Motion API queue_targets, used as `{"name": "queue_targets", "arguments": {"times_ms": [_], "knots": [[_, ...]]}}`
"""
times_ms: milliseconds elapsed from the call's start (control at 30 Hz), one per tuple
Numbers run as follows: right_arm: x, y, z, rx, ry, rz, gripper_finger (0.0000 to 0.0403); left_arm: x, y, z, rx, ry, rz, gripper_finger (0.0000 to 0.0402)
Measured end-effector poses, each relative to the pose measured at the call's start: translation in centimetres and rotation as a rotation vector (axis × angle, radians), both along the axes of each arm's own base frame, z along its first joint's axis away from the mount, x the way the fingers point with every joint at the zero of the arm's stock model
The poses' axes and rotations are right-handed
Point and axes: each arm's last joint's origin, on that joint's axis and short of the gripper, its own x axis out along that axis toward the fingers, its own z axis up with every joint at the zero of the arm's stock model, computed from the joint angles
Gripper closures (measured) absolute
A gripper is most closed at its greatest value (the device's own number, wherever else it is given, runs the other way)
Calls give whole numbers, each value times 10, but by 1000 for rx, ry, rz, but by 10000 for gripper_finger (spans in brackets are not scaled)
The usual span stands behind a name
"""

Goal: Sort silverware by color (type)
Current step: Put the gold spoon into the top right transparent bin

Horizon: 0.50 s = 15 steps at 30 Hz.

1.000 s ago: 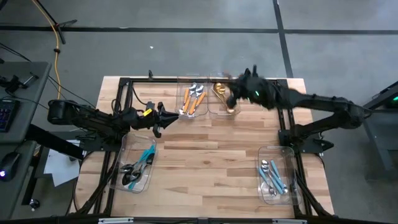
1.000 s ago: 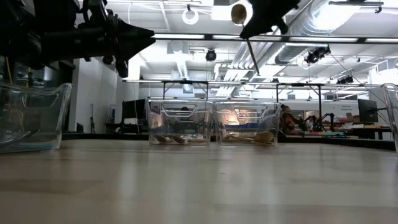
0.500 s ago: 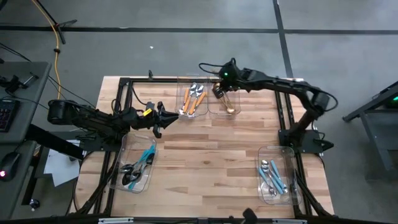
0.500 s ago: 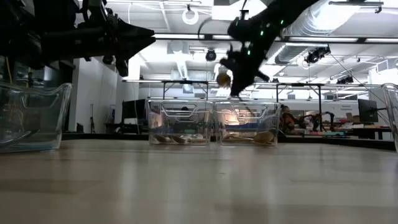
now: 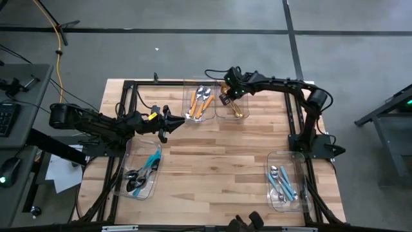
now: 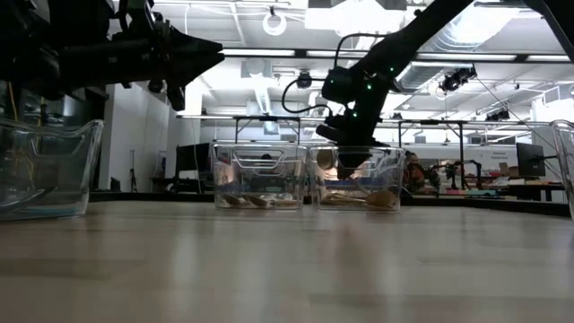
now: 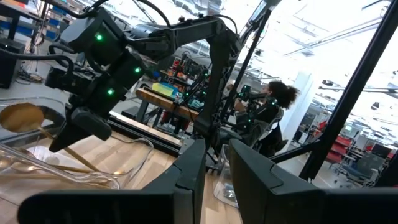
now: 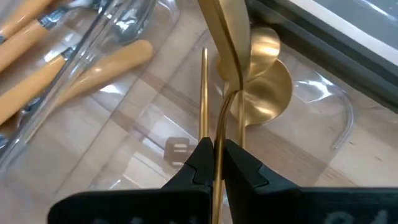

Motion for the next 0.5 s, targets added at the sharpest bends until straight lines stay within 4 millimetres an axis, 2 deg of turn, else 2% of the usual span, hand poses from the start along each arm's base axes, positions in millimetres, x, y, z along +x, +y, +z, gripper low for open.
{"name": "queue_targets", "arguments": {"times_ms": [233,500], "knots": [[-2,-3,0,0,0,-10,399,0,0,0,-1,0,0,339],[-2,-3,0,8,-7,-28,383,0,0,0,-1,0,0,339]]}}
